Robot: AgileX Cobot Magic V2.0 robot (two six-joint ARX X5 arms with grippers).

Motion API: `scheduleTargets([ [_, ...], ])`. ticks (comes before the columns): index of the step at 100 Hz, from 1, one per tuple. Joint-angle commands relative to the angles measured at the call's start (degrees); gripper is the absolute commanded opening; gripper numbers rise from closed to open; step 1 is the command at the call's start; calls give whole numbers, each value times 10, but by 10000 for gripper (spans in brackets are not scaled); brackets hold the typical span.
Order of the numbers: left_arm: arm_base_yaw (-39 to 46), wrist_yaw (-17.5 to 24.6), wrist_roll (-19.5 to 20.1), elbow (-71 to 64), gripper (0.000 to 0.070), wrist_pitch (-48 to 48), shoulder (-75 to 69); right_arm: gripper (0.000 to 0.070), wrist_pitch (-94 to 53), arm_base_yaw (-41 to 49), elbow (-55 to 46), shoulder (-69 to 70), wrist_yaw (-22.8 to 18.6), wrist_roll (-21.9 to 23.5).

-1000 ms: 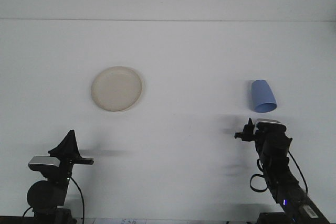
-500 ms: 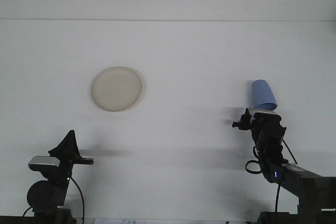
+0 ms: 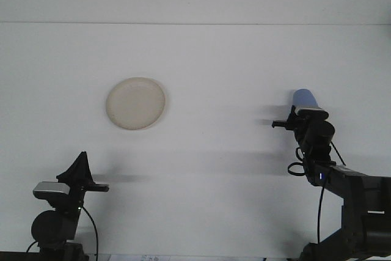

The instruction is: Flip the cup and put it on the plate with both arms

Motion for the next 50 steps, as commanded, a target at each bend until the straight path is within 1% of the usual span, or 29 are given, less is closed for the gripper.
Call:
scheduleTargets([
  [1,0,3,-1,-11,12,6,-1,4,-6,1,8,-4,-7,11],
  [5,0,3,-1,-11,13,6,-1,3,-20,4,8,-17,-14,11],
  [17,0,3,-1,-11,13,6,-1,3,-97,28,13,-89,-14,4],
  [26,0,3,-1,-11,12,5,-1,3,-224,56,45,-165,-21,-13],
  [36,0,3,-1,-11,12,5,-1,3,-438,97,135,-232,-31,-55],
  [50,0,3,-1,-11,12,6,-1,3,-751,164,325,-252,-31,-136],
])
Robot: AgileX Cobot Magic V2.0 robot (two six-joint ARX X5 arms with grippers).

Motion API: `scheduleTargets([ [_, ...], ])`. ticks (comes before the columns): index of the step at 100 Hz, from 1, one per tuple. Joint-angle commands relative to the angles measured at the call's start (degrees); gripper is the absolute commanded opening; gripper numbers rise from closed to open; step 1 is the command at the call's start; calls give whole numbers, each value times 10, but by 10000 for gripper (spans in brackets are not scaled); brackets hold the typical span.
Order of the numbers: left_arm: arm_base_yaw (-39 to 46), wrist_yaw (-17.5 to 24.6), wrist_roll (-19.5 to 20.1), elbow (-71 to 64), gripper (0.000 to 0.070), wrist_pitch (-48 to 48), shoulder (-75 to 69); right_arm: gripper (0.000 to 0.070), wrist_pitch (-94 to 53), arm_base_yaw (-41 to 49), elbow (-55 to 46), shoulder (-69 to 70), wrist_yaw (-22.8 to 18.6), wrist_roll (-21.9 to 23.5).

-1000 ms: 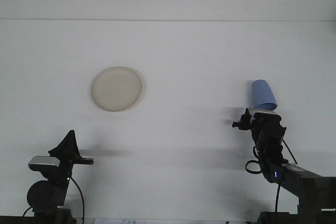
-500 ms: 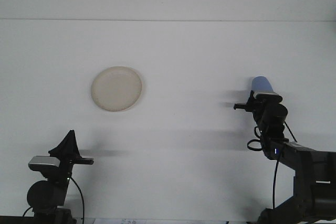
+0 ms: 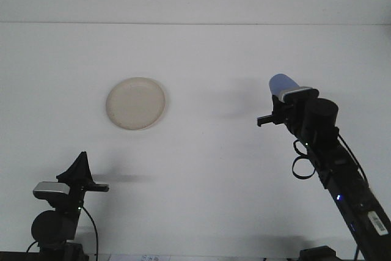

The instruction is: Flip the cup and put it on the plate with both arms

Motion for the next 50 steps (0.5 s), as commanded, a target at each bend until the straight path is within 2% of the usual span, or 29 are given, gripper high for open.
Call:
scheduleTargets([
  [1,0,3,-1,-11,12,6,-1,3,-200,27,104,12,-2,-71],
  [10,0,3,-1,-11,13,5,-1,3,-351,70,220,34,-1,-99],
  [25,0,3,-1,-11,12,6,-1,3,-523,157,350,84,2,-115],
  [38,0,3,-1,-11,12,5,-1,3,-602,233,398,140,28,-122],
  [50,0,3,-1,-11,13,6,-1,3,-609,292,401,191,40,-125],
])
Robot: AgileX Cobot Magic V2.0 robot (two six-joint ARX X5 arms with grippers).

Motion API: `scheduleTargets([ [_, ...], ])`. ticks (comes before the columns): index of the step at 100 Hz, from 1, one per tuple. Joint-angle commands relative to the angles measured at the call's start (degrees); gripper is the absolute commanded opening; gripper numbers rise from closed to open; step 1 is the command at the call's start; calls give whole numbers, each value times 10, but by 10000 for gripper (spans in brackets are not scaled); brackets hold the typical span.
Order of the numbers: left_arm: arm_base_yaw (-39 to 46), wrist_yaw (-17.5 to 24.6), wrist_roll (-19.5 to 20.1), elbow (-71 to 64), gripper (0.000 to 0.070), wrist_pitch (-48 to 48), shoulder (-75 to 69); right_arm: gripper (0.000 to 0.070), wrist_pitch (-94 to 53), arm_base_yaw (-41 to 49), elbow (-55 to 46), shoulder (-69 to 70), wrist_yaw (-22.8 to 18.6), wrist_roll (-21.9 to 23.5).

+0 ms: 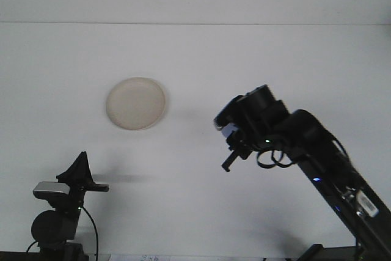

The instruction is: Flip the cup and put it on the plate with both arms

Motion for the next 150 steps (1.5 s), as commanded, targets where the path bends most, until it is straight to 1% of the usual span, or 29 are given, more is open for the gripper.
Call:
scheduleTargets([
  [1,0,3,-1,-11,12,5,-1,3,1,27,8,35,4,-10],
  [18,0,3,-1,-11,12,5,-1,3,-28,75,8,110,11,-11],
  [35,0,3,-1,-11,12,5,-1,3,-37,97,8,177,10,-16],
  [63,0,3,-1,-11,12,6,-1,3,-37,104,8,249,10,-19],
  [82,0,3,-1,-11,13,5,-1,8,-35,105,8,261,8,-23],
  [85,0,3,-1,-11,13,6,-1,32,-33,105,8,261,7,-23],
  [88,0,3,-1,-11,12,6,-1,92,-32,105,8,261,4,-23],
  [91,0,3,-1,-11,13,6,-1,168,-34,105,8,261,0,-23],
  [94,0,3,-1,-11,12,6,-1,256,-36,104,8,261,-6,-23],
  [97,0,3,-1,-11,13,6,-1,355,-38,104,9,260,-7,-24],
  [99,0,3,-1,-11,13,5,-1,409,-38,104,9,260,-5,-23],
  [101,0,3,-1,-11,12,6,-1,454,-38,104,9,260,-5,-23],
  [104,0,3,-1,-11,12,6,-1,495,-38,103,9,259,-5,-24],
  [106,0,3,-1,-11,12,6,-1,502,-38,103,10,259,-5,-25],
  [132,0,3,-1,-11,12,5,-1,502,-40,97,54,253,-7,-23],
  [139,0,3,-1,-11,13,5,-1,502,-40,92,71,241,-13,-23],
  [150,0,3,-1,-11,12,6,-1,502,-40,70,82,208,-35,-25],
])
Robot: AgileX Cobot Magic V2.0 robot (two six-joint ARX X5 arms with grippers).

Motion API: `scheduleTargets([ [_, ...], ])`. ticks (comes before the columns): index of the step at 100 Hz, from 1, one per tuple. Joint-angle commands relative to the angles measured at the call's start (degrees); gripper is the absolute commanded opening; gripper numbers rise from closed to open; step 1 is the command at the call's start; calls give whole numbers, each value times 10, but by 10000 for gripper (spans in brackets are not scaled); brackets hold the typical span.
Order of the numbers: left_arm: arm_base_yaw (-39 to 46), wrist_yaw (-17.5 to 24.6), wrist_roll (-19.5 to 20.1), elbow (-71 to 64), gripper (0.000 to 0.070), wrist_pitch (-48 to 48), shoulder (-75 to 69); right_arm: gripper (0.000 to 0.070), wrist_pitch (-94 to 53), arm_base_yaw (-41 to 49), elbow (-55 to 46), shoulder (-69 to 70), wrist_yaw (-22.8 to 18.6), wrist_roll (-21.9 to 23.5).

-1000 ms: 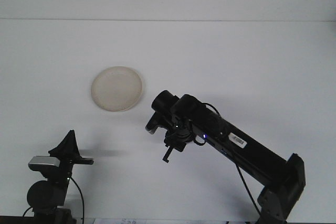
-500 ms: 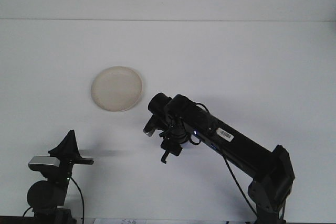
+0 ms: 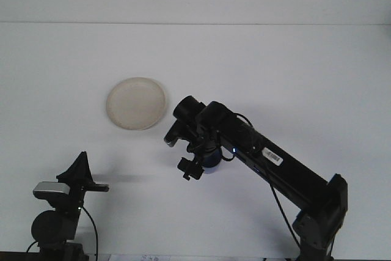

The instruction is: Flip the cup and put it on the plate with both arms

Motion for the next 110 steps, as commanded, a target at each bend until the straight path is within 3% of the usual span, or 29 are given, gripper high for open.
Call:
scheduleTargets([
  [1,0,3,-1,-11,13,5,-1,502,-14,-12,17,-25,-9,-5],
  [31,0,3,-1,-11,13,6,-1,502,24,-195,3,-148,-10,19],
  [42,0,3,-1,-11,13,6,-1,502,53,-272,-32,-190,-28,35],
  [74,0,3,-1,-11,12,6,-1,502,240,-429,-279,-400,-33,105],
  [99,0,3,-1,-11,12,5,-1,499,336,-451,-450,-585,13,139],
  [105,0,3,-1,-11,13,5,-1,462,348,-451,-481,-624,18,141],
  [110,0,3,-1,-11,12,5,-1,355,354,-451,-502,-652,26,143],
])
